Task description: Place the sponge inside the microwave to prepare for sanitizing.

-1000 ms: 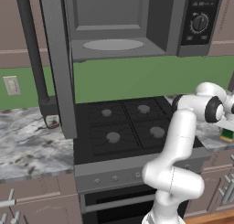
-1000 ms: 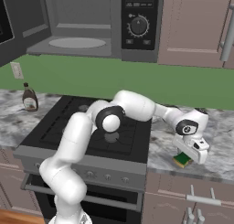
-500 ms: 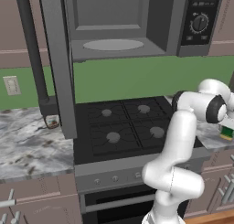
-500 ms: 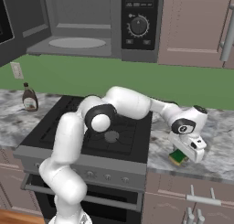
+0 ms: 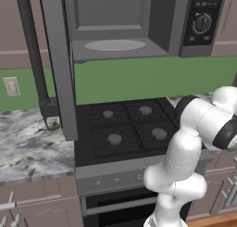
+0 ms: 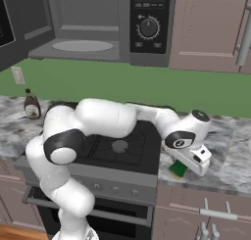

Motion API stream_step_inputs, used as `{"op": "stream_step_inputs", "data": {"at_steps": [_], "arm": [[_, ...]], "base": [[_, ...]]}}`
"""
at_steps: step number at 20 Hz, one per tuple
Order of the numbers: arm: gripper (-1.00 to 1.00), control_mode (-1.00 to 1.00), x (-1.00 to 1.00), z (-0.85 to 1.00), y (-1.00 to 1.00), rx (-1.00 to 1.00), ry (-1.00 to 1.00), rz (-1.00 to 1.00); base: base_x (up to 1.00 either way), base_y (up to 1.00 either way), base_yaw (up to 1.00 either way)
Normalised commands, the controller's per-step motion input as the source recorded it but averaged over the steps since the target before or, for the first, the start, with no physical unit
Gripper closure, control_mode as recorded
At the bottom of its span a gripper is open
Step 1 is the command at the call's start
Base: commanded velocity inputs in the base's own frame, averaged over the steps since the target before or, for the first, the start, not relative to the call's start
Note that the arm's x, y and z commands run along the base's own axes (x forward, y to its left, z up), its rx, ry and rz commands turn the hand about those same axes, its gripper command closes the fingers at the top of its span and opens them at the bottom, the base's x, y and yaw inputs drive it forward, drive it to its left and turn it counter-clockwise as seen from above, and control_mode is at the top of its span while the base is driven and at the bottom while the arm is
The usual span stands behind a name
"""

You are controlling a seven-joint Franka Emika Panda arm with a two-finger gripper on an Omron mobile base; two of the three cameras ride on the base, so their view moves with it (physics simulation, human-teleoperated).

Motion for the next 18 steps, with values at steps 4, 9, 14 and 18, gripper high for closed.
{"op": "stream_step_inputs", "data": {"at_steps": [4, 9, 14, 18], "arm": [[1.00, -1.00, -0.57, 0.67, 0.75, -0.12, -0.34, 0.17], [1.00, -1.00, -0.14, 0.50, 0.96, -0.20, -0.37, 0.15], [1.00, -1.00, 0.10, 0.68, 1.00, -0.28, -0.06, 0.15], [1.00, -1.00, 0.11, 0.76, 0.95, -0.27, 0.00, 0.11]], "base": [[0.00, 0.00, 0.00], [0.00, 0.00, 0.00], [0.00, 0.00, 0.00], [0.00, 0.00, 0.00]]}}
